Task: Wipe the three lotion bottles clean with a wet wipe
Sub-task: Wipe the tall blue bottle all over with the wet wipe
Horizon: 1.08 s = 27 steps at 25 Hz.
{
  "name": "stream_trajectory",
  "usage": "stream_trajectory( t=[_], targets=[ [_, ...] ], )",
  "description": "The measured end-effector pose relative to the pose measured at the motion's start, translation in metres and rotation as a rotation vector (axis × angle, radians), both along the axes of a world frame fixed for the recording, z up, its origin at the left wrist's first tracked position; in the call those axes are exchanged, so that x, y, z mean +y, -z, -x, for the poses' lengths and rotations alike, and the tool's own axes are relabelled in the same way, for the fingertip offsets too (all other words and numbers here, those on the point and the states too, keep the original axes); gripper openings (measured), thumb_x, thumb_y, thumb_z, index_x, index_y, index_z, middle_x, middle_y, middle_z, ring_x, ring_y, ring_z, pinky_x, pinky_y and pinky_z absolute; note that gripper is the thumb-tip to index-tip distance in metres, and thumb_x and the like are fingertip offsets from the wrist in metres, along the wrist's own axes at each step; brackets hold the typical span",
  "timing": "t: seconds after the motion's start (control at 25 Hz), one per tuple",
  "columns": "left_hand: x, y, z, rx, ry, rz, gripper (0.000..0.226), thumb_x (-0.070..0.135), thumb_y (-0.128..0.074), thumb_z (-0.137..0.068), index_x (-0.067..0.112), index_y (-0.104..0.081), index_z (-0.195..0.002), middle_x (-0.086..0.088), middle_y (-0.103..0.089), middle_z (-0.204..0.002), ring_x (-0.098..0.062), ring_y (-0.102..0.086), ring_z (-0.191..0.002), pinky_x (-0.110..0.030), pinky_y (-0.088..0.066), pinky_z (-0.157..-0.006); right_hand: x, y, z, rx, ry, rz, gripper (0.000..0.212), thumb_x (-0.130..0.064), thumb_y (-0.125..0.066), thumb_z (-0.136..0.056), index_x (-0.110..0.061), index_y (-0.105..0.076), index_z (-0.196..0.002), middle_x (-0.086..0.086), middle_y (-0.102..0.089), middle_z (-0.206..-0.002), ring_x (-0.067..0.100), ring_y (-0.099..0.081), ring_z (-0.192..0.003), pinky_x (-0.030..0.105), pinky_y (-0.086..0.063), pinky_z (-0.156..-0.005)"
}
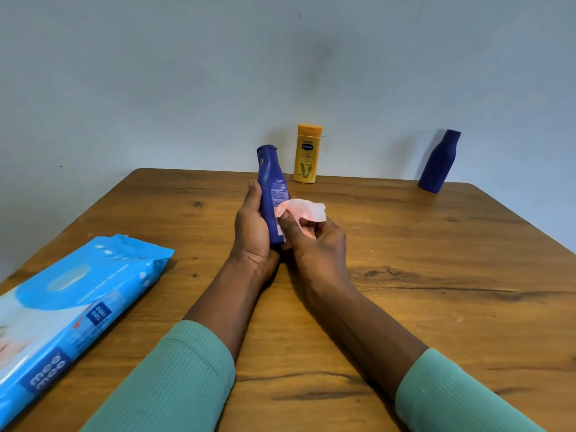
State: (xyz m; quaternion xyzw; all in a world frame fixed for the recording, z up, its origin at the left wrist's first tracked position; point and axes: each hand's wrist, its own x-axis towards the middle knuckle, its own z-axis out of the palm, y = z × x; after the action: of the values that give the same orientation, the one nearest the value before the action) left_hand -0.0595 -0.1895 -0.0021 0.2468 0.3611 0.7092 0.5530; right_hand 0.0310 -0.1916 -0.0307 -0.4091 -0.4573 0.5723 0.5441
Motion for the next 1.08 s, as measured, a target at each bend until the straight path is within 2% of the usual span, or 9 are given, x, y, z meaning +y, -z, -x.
stream_trajectory(
  t=[0.16, 0.24, 0.36, 0.44, 0.56, 0.64, 0.8, 0.92, 1.08],
  targets=[
    [0.001, 0.002, 0.002, -0.036, 0.017, 0.008, 0.058, 0.058, -0.045, -0.103, 0.015, -0.065, -0.136, -0.013, -0.073, -0.111, -0.029, -0.071, -0.099, -0.048, -0.060, -0.088, -0.001, -0.003, -0.004, 0.047, -0.126, 0.043, 0.081, -0.042, -0.099, -0.058, -0.023, -0.064, -0.129, 0.001, -0.077, -0.120, 0.024, -0.075, -0.113, 0.054, -0.063, -0.094],
    [0.001, 0.002, 0.005, -0.077, 0.015, 0.008, 0.056, 0.056, -0.047, -0.103, 0.014, -0.064, -0.136, -0.013, -0.072, -0.113, -0.030, -0.070, -0.101, -0.047, -0.060, -0.087, -0.004, -0.001, -0.007, 0.000, -0.181, -0.025, 0.076, -0.036, -0.095, -0.062, -0.023, -0.062, -0.129, 0.002, -0.076, -0.121, 0.024, -0.074, -0.113, 0.055, -0.063, -0.093],
    [0.002, 0.001, 0.010, -0.099, 0.031, -0.011, 0.059, 0.057, -0.045, -0.103, 0.014, -0.063, -0.139, -0.015, -0.070, -0.119, -0.032, -0.069, -0.104, -0.048, -0.059, -0.088, -0.015, -0.008, -0.018, -0.344, -0.093, -0.278, 0.042, -0.024, -0.082, -0.089, -0.022, -0.068, -0.129, -0.009, -0.073, -0.117, 0.004, -0.070, -0.105, 0.034, -0.062, -0.089],
    [0.004, 0.002, 0.011, -0.081, 0.040, -0.015, 0.061, 0.058, -0.042, -0.104, 0.014, -0.061, -0.141, -0.014, -0.068, -0.119, -0.030, -0.068, -0.102, -0.045, -0.057, -0.085, -0.019, -0.014, -0.028, -0.647, 0.068, -0.548, 0.031, -0.013, -0.070, -0.098, -0.017, -0.071, -0.129, -0.010, -0.066, -0.120, 0.002, -0.064, -0.103, 0.023, -0.057, -0.083],
    [0.005, 0.004, 0.011, -0.062, 0.037, -0.013, 0.060, 0.057, -0.041, -0.104, 0.015, -0.059, -0.143, -0.010, -0.070, -0.114, -0.022, -0.069, -0.091, -0.043, -0.057, -0.081, -0.017, -0.018, -0.033, -0.969, 0.157, -0.842, 0.036, -0.007, -0.067, -0.096, -0.010, -0.070, -0.132, 0.005, -0.069, -0.124, 0.018, -0.059, -0.110, 0.035, -0.057, -0.083],
    [0.005, 0.005, 0.011, -0.070, 0.024, -0.018, 0.057, 0.054, -0.042, -0.105, 0.014, -0.060, -0.141, -0.008, -0.071, -0.113, -0.020, -0.069, -0.089, -0.040, -0.058, -0.080, -0.015, -0.020, -0.033, -1.077, 0.147, -0.861, 0.034, -0.015, -0.060, -0.099, -0.011, -0.071, -0.131, 0.006, -0.070, -0.120, 0.020, -0.054, -0.109, 0.034, -0.052, -0.081],
    [0.002, -0.001, 0.008, -0.092, 0.031, -0.053, 0.049, 0.049, -0.040, -0.108, 0.011, -0.069, -0.120, -0.007, -0.072, -0.095, -0.016, -0.064, -0.081, -0.033, -0.052, -0.075, -0.018, -0.024, -0.031, -0.973, 0.028, -0.768, 0.036, -0.040, -0.044, -0.107, -0.016, -0.069, -0.118, -0.003, -0.061, -0.102, 0.011, -0.048, -0.097, 0.029, -0.041, -0.078],
    [-0.001, -0.002, 0.006, -0.073, 0.029, -0.066, 0.049, 0.048, -0.041, -0.108, 0.013, -0.075, -0.108, -0.007, -0.073, -0.091, -0.017, -0.065, -0.079, -0.034, -0.053, -0.075, -0.018, -0.020, -0.026, -0.815, -0.053, -0.692, 0.023, -0.040, -0.057, -0.107, -0.024, -0.065, -0.121, -0.007, -0.065, -0.104, 0.008, -0.058, -0.096, 0.033, -0.054, -0.077],
    [-0.001, 0.000, 0.007, 0.002, 0.051, -0.085, 0.050, 0.049, -0.042, -0.107, 0.014, -0.076, -0.111, -0.008, -0.071, -0.093, -0.019, -0.066, -0.081, -0.036, -0.054, -0.077, -0.014, -0.024, -0.023, -0.336, -0.167, -0.167, 0.046, -0.030, -0.081, -0.092, -0.029, -0.049, -0.124, -0.006, -0.065, -0.116, 0.014, -0.072, -0.102, 0.041, -0.067, -0.081]
  ],
)
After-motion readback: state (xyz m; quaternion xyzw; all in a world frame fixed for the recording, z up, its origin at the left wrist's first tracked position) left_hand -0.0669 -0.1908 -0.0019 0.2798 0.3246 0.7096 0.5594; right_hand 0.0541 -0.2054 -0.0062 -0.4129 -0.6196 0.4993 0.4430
